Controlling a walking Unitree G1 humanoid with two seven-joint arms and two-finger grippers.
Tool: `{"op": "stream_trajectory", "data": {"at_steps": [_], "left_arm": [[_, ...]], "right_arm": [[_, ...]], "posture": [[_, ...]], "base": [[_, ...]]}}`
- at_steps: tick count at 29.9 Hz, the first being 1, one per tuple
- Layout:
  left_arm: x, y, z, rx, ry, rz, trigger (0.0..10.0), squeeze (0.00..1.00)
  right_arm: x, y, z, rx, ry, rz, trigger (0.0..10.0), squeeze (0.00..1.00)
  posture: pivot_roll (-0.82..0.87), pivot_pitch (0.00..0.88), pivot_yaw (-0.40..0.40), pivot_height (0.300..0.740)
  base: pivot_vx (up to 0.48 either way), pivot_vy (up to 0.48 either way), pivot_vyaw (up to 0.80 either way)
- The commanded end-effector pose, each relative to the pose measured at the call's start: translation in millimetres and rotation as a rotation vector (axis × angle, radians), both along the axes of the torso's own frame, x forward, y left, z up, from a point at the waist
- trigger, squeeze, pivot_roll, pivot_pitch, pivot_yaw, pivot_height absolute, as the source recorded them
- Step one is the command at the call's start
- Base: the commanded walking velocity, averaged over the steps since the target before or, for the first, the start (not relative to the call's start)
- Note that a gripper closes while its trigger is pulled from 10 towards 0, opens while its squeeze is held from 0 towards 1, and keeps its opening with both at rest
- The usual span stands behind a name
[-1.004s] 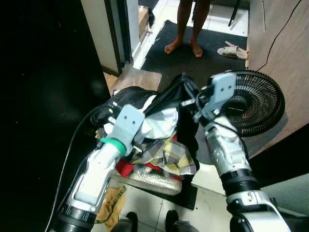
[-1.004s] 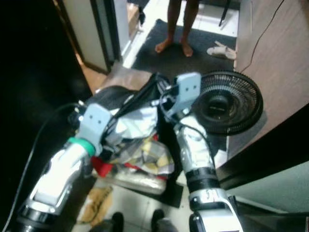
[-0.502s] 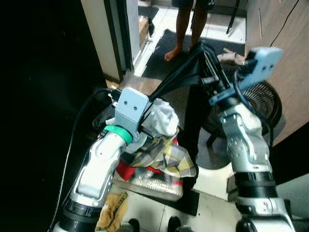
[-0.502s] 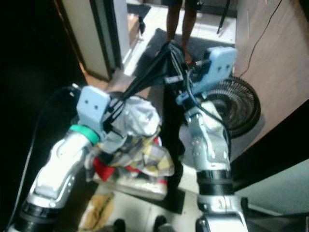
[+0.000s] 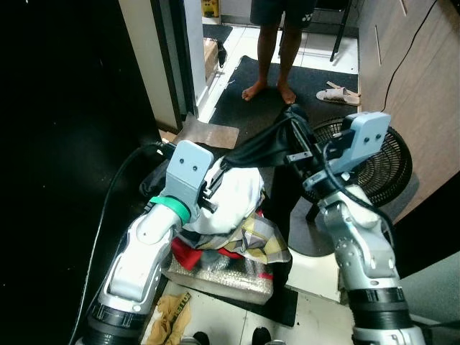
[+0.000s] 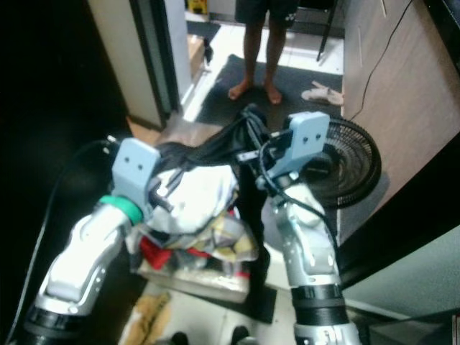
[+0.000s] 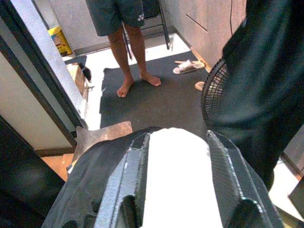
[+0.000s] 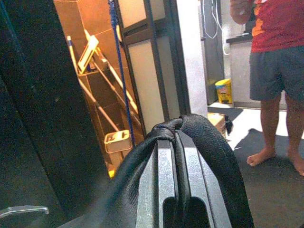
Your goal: Clothes washing
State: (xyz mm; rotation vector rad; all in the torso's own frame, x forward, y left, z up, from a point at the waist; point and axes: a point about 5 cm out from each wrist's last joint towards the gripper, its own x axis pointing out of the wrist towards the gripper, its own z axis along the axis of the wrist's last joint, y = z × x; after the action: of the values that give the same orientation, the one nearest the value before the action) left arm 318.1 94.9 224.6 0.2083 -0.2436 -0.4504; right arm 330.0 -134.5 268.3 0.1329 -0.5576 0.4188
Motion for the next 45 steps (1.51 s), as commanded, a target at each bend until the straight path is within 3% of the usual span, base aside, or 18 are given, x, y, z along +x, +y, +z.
{"op": "stream_trajectory", "data": {"at_steps": [1, 9, 10, 13, 14, 15, 16, 17, 19, 21, 25, 29, 31, 32, 34, 38, 40, 45], "left_arm": [[-1.5, 1.2, -0.9, -0.002, 0.013, -0.004, 10.0, 1.0], [1.3, 9.2, 28.7, -0.07, -0.063, 0.045, 10.0, 1.0], [1.3, 11.1, 41.3, -0.092, -0.102, 0.046, 10.0, 0.0], [0.4, 13.8, 58.9, -0.12, -0.158, 0.046, 10.0, 0.0], [0.2, 14.1, 61.9, -0.121, -0.167, 0.044, 10.0, 0.0], [0.2, 14.1, 61.9, -0.121, -0.167, 0.044, 10.0, 0.0], [0.1, 13.8, 62.7, -0.118, -0.172, 0.041, 10.0, 0.0], [0.1, 13.8, 62.7, -0.118, -0.172, 0.041, 10.0, 0.0], [-0.1, 8.2, 51.7, -0.1, -0.144, 0.028, 10.0, 0.0], [-0.9, 2.7, 41.2, -0.091, -0.118, 0.018, 10.0, 0.0], [-1.8, -1.1, 33.5, -0.088, -0.1, 0.013, 10.0, 0.0], [-2.3, -3.1, 30.4, -0.092, -0.09, 0.011, 10.0, 0.0], [-2.5, -1.8, 28.6, -0.095, -0.082, 0.018, 10.0, 0.0], [-2.5, -1.8, 28.6, -0.095, -0.082, 0.018, 10.0, 0.0], [-2.3, 1.8, 25.8, -0.089, -0.075, 0.033, 10.0, 0.0], [-2.2, 3.4, 24.4, -0.086, -0.071, 0.038, 10.0, 0.0], [-1.5, 2.9, 22.9, -0.08, -0.068, 0.035, 10.0, 0.0], [-1.3, 2.1, 23.7, -0.077, -0.072, 0.033, 10.0, 0.0]], "right_arm": [[-5.0, 1.9, 4.2, 0.008, -0.022, 0.011, 10.0, 0.0], [-7.6, 5.2, 5.6, -0.002, -0.022, 0.024, 10.0, 0.0], [-8.5, 7.2, 0.3, -0.018, -0.011, 0.025, 10.0, 0.0], [-10.2, 10.0, -7.3, -0.041, 0.005, 0.027, 10.0, 0.0], [-14.2, 8.2, 12.5, -0.02, -0.064, 0.001, 10.0, 0.0], [-14.2, 8.2, 12.5, -0.02, -0.064, 0.001, 10.0, 0.0], [-18.5, 5.2, 32.9, 0.002, -0.136, -0.028, 10.0, 0.0], [-18.5, 5.2, 32.9, 0.002, -0.136, -0.028, 10.0, 0.0], [-30.6, -10.8, 90.4, 0.028, -0.344, -0.119, 10.0, 0.0], [-40.4, -23.3, 123.5, 0.01, -0.475, -0.184, 10.0, 0.0], [-46.8, -30.6, 140.8, -0.034, -0.55, -0.223, 10.0, 0.0], [-42.5, -34.1, 133.2, -0.078, -0.523, -0.243, 10.0, 0.0], [-35.9, -33.4, 111.1, -0.09, -0.445, -0.246, 10.0, 0.0], [-35.9, -33.4, 111.1, -0.09, -0.445, -0.246, 10.0, 0.0], [-27.9, -31.4, 79.8, -0.089, -0.33, -0.248, 10.0, 0.0], [-24.9, -29.3, 65.7, -0.09, -0.274, -0.246, 10.0, 0.0], [-16.8, -21.7, 44.5, -0.137, -0.204, -0.245, 10.0, 0.0], [-13.7, -17.2, 29.6, -0.149, -0.164, -0.238, 10.0, 0.0]], "posture": [[0.04, 0.164, 0.109, 0.74], [0.04, 0.159, 0.099, 0.74], [0.05, 0.15, 0.09, 0.74], [0.05, 0.15, 0.09, 0.74], [0.04, 0.137, 0.089, 0.74], [0.04, 0.137, 0.089, 0.74], [0.04, 0.136, 0.089, 0.74], [0.04, 0.136, 0.089, 0.74], [0.01, 0.126, 0.084, 0.74], [0.0, 0.12, 0.079, 0.74], [-0.01, 0.115, 0.068, 0.74], [0.0, 0.111, 0.061, 0.74], [0.0, 0.108, 0.057, 0.74], [0.0, 0.108, 0.057, 0.74], [0.0, 0.105, 0.058, 0.74], [0.0, 0.104, 0.062, 0.74], [0.0, 0.099, 0.065, 0.74], [0.01, 0.098, 0.065, 0.74]], "base": [[0.0, 0.0, 0.0], [0.0, 0.0, 0.0], [0.0, 0.0, 0.0], [0.0, 0.0, 0.0], [0.0, 0.0, 0.0], [0.0, 0.0, 0.0], [0.0, 0.0, 0.0], [0.0, 0.0, 0.0], [0.0, 0.0, 0.0], [0.0, 0.0, 0.0], [0.0, 0.0, 0.0], [0.0, 0.0, 0.0], [0.0, 0.0, 0.0], [0.0, 0.0, 0.0], [0.0, 0.0, 0.0], [0.0, 0.0, 0.0], [0.0, 0.0, 0.0], [0.0, 0.0, 0.0]]}}
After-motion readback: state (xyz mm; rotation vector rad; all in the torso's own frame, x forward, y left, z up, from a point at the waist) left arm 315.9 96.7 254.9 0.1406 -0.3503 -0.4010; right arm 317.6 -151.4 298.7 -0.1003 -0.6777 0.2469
